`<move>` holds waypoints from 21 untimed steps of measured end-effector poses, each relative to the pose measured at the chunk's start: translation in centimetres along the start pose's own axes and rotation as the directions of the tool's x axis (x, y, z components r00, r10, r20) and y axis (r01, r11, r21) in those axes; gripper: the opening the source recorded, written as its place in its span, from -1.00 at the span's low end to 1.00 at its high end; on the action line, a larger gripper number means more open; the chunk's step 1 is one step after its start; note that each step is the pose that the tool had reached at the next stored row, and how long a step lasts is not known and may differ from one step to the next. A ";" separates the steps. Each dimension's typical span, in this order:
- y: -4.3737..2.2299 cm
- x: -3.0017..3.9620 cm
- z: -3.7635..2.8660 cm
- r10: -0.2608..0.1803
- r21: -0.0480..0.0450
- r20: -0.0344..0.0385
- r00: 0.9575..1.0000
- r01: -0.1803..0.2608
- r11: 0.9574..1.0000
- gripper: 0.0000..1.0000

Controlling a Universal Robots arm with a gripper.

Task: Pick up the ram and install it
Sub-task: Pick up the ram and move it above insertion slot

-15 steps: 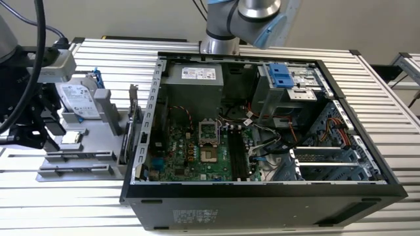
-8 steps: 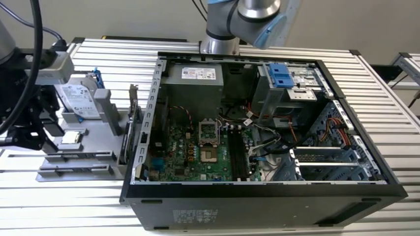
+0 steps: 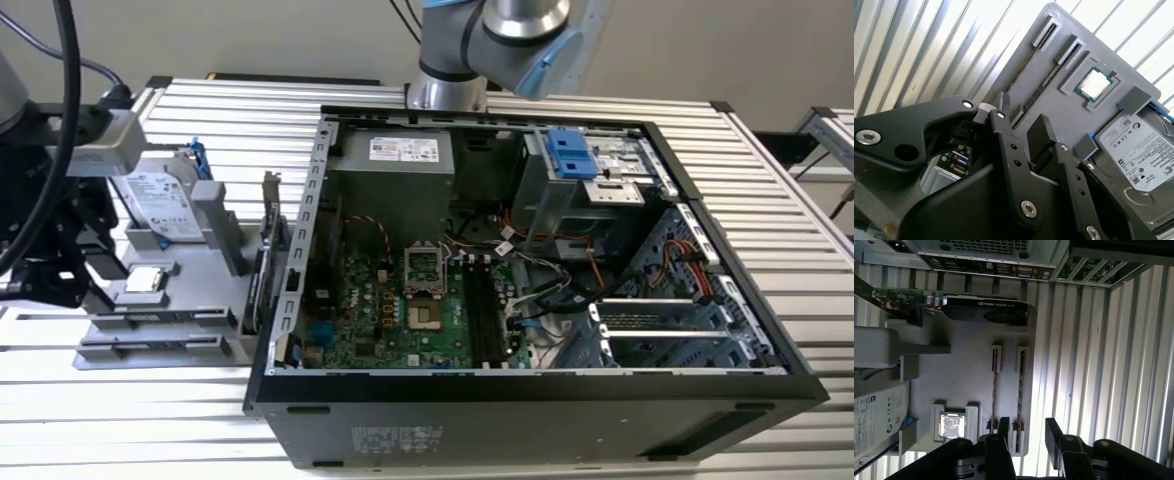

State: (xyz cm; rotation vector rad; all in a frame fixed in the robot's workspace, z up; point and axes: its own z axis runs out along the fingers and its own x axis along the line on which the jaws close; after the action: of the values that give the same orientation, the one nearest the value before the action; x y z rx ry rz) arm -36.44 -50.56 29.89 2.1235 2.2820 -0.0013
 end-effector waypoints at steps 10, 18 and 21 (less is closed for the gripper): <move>-0.46 0.05 0.45 0.000 0.000 0.000 1.000 0.000 1.000 1.00; -0.69 0.08 0.82 0.000 0.000 0.000 1.000 0.000 1.000 1.00; -0.76 0.10 0.98 0.000 0.000 0.000 1.000 0.000 1.000 1.00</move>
State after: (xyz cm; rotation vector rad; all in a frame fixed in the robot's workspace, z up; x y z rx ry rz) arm -37.18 -50.53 28.90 2.1236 2.2820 -0.0014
